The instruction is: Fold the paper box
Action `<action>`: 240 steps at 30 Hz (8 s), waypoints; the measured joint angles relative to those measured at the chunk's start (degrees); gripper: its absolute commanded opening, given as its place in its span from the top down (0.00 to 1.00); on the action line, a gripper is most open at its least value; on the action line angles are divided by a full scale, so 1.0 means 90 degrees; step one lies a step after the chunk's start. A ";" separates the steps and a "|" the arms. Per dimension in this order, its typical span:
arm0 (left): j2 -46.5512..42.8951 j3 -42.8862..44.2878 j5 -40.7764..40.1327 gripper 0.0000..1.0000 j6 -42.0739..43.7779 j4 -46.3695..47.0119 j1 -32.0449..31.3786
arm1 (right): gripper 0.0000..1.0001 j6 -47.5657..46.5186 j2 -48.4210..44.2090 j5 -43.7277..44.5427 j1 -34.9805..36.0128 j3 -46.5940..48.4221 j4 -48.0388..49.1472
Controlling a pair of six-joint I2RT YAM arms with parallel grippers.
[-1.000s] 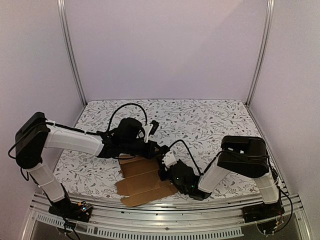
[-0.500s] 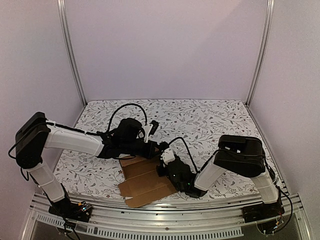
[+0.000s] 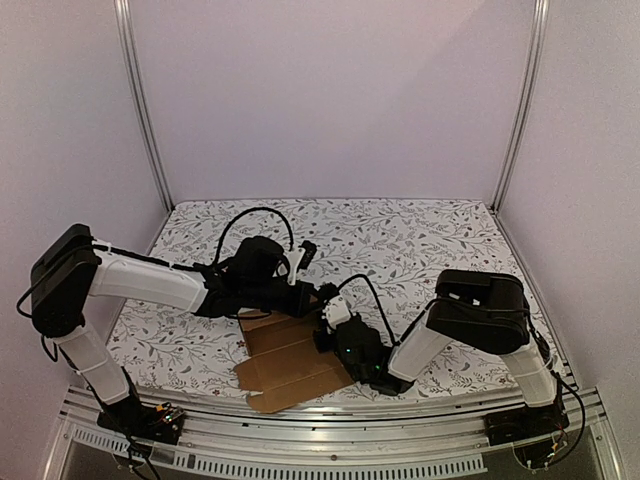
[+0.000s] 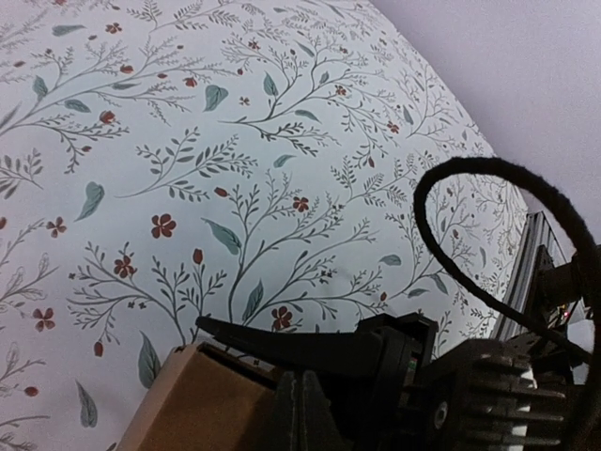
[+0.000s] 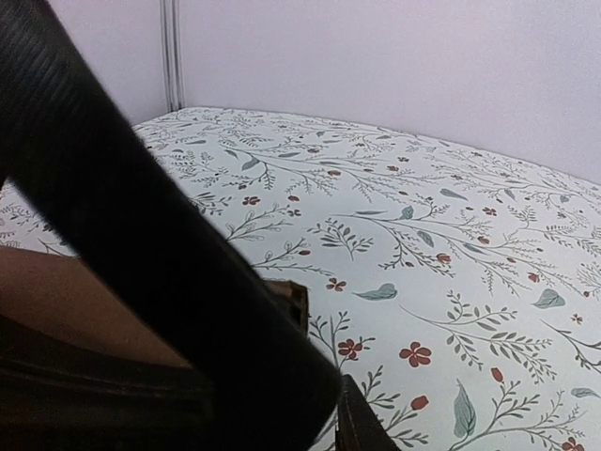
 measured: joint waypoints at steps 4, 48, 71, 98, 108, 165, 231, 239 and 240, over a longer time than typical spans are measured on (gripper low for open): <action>0.0002 0.0000 -0.0019 1.00 -0.0005 0.0000 0.0000 | 0.76 -0.0010 -0.0002 0.0032 0.0002 -0.0051 0.0034; 0.0034 0.0000 -0.0027 1.00 -0.0046 0.0034 0.0000 | 0.68 -0.0483 -0.0216 0.0240 0.0177 -0.0508 0.0600; 0.0061 0.0002 -0.0010 1.00 -0.0053 0.0070 0.0000 | 0.71 0.0131 0.0117 0.0192 0.0189 -0.0396 0.0211; 0.0083 0.0005 -0.0019 1.00 -0.0051 0.0070 0.0000 | 0.85 0.0223 0.0202 0.0226 0.0189 -0.0075 -0.0134; 0.0083 0.0005 -0.0027 1.00 -0.0051 0.0073 0.0000 | 0.78 -0.0165 0.0087 0.0321 0.0231 -0.0189 -0.0019; -0.3793 -0.0658 -0.2174 0.48 -0.0695 -0.3910 0.0189 | 0.85 -0.0104 -0.1168 0.2120 0.0624 -0.0170 -0.2033; -0.2399 0.0075 -0.1345 0.43 0.0109 -0.3900 0.0197 | 0.47 0.6669 -0.4796 -0.5005 -0.0024 -0.2344 -0.6715; -0.2397 0.0075 -0.1316 0.43 0.0131 -0.3869 0.0197 | 0.58 0.7045 -0.4789 -0.4998 0.0010 -0.2555 -0.6295; -0.2392 0.0075 -0.1309 0.43 0.0134 -0.3861 0.0197 | 0.61 0.7077 -0.4765 -0.4996 0.0010 -0.2562 -0.6258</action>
